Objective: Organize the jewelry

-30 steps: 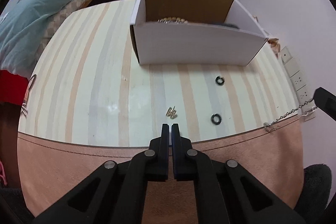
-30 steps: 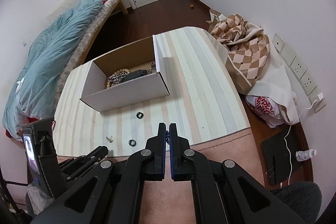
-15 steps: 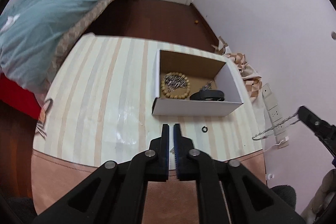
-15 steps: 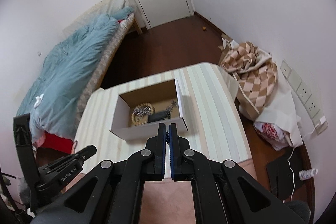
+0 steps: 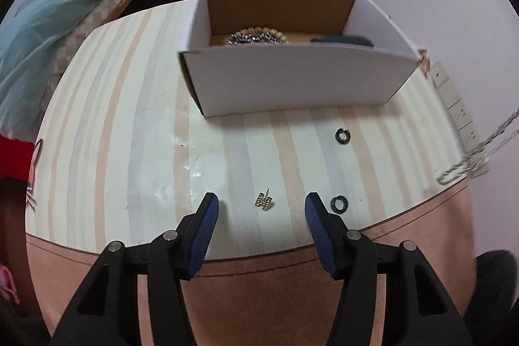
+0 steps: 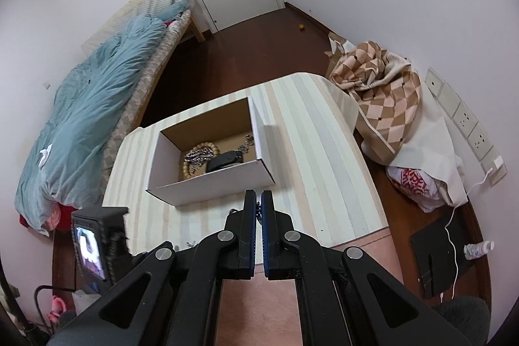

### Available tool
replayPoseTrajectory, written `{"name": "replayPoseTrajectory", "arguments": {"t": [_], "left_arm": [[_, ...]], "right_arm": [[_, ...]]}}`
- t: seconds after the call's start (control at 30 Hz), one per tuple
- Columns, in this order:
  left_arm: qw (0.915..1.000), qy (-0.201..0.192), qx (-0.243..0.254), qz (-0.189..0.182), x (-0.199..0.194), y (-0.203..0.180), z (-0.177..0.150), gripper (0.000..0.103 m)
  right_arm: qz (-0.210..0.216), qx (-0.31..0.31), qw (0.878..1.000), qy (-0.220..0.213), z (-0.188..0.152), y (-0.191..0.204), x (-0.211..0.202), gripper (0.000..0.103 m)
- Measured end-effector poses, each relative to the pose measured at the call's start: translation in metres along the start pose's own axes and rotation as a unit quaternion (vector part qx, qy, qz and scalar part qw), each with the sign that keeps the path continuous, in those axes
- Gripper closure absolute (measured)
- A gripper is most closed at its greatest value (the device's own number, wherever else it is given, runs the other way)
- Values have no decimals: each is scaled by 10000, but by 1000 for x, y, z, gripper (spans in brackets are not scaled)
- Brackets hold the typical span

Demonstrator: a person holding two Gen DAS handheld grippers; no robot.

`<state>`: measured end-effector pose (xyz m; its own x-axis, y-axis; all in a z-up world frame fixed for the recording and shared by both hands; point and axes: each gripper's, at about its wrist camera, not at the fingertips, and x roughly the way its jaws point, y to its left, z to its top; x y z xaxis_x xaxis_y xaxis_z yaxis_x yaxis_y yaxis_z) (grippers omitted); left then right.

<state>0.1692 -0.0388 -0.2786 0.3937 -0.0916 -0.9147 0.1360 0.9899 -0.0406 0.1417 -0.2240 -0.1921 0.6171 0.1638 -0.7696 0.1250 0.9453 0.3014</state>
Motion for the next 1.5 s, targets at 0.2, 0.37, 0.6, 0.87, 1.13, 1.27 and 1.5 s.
{"name": "replayPoseTrajectory", "arguments": {"t": [0.2, 0.37, 0.6, 0.87, 1.13, 1.27, 1.5], "left_arm": [[9997, -176, 135, 103, -1, -4, -3, 97], [9989, -458, 33, -5, -26, 8, 2, 97], [9945, -936, -363, -283, -93, 40, 21, 97], [9891, -1261, -424, -629, -143, 56, 79, 97], [9911, -823, -299, -1002, -108, 54, 141, 97], [9913, -483, -409, -1154, -78, 59, 160, 97], [9899, 21, -510, -1324, -41, 63, 179, 95]], "right_arm": [[-5, -2, 10000, -11, 2, -1, 2, 100], [83, -75, 9999, -74, 7, 7, -4, 100], [448, -210, 9984, -264, 26, 26, -32, 100], [714, -854, 9926, -491, 82, 75, -47, 100], [506, -1397, 9889, -62, 128, 115, 19, 100], [381, -1463, 9879, 335, 137, 118, 67, 100], [383, -1112, 9867, 1118, 150, 102, 132, 100]]}}
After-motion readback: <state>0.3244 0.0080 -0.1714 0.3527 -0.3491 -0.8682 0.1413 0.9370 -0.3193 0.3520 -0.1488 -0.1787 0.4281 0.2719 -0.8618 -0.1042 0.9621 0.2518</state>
